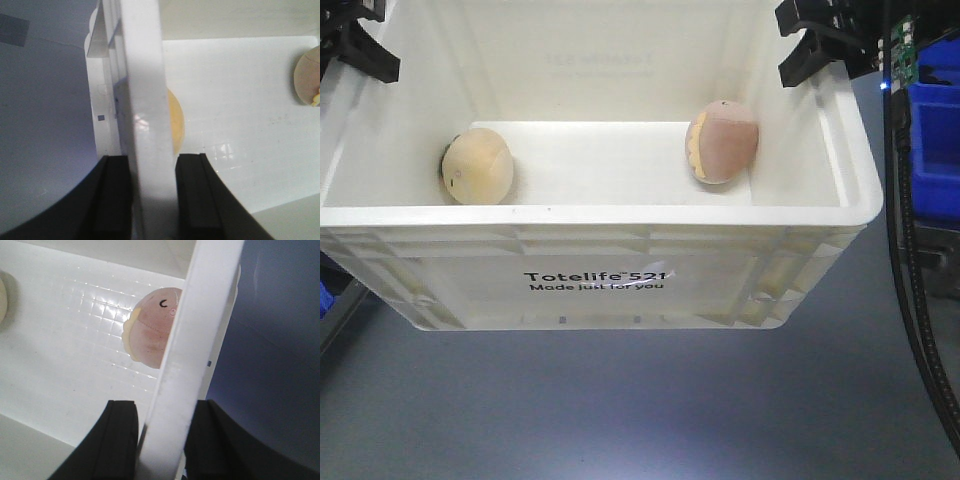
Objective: Place moving items into box and shelve
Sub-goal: 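Hold the crate rims with both grippers while driving along the blue bins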
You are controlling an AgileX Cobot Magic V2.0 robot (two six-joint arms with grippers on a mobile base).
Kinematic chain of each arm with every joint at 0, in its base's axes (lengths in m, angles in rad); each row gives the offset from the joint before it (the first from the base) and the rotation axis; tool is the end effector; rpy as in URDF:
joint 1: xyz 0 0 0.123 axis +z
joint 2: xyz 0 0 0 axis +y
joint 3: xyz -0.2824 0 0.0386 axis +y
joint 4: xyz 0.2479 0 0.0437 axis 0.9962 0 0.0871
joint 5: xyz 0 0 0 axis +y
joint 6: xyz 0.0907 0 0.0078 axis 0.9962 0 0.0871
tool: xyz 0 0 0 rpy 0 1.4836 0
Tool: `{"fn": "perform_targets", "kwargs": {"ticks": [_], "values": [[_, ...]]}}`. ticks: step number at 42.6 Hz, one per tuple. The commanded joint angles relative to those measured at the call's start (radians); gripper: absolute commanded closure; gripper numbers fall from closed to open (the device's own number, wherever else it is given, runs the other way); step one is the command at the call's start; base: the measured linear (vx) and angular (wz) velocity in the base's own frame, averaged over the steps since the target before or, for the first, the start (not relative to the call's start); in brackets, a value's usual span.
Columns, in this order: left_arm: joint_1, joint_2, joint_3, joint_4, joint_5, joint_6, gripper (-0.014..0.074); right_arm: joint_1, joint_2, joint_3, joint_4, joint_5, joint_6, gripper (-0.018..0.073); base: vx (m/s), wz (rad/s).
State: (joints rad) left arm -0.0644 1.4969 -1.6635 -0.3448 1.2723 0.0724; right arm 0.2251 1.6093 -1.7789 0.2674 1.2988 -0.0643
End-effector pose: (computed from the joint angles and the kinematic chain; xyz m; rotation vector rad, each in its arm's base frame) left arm 0.2987 -0.0487 0.4191 0.1643 2.5500 -0.4595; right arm 0.3179 0.0966 0.4130 -0.3733 2.5812 0.4189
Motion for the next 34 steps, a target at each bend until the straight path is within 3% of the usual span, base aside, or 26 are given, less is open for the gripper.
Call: {"fn": "perform_targets", "kwargs": {"ticks": [1,34], "values": [[-0.017,-0.048,-0.039,-0.172,-0.095,-0.002,0.0601,0.017,-0.056,-0.039,0.169,-0.071,-0.028,0.0559,0.38,0.44],[-0.017,-0.048,-0.039,-0.172,-0.095,-0.002,0.0601,0.017,-0.056,-0.039,0.169,-0.073,-0.028,0.0559,0.24,0.47]]}}
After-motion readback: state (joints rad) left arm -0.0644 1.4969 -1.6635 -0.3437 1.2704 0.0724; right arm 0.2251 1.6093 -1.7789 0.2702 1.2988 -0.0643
